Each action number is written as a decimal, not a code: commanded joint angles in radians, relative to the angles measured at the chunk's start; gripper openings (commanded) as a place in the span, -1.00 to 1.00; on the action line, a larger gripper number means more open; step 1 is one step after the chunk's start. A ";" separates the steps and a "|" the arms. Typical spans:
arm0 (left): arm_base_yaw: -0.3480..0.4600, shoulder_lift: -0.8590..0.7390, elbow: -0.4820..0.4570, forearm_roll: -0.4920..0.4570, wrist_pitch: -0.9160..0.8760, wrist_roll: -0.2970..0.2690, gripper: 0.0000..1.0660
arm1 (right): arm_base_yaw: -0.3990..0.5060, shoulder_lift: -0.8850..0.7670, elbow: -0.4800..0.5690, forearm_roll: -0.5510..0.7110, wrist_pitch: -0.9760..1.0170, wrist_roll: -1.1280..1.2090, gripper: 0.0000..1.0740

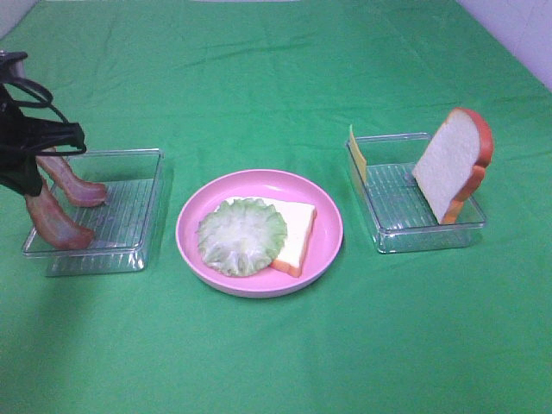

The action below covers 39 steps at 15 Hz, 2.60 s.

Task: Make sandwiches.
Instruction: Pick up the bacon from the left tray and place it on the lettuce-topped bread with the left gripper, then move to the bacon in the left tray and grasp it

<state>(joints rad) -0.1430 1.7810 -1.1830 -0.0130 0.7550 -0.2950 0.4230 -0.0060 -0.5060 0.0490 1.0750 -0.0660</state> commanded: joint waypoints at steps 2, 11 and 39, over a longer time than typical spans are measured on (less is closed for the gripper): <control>0.001 -0.047 -0.060 -0.110 -0.003 0.017 -1.00 | -0.001 -0.007 0.002 0.001 -0.014 -0.009 0.30; -0.159 -0.024 -0.105 -1.073 -0.135 0.715 -1.00 | -0.001 -0.007 0.002 0.001 -0.014 -0.009 0.30; -0.263 0.255 -0.259 -0.588 -0.087 0.592 0.40 | -0.001 -0.007 0.002 0.001 -0.014 -0.007 0.30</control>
<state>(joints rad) -0.4090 2.0560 -1.4370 -0.6070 0.6750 0.3010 0.4230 -0.0060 -0.5030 0.0490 1.0750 -0.0660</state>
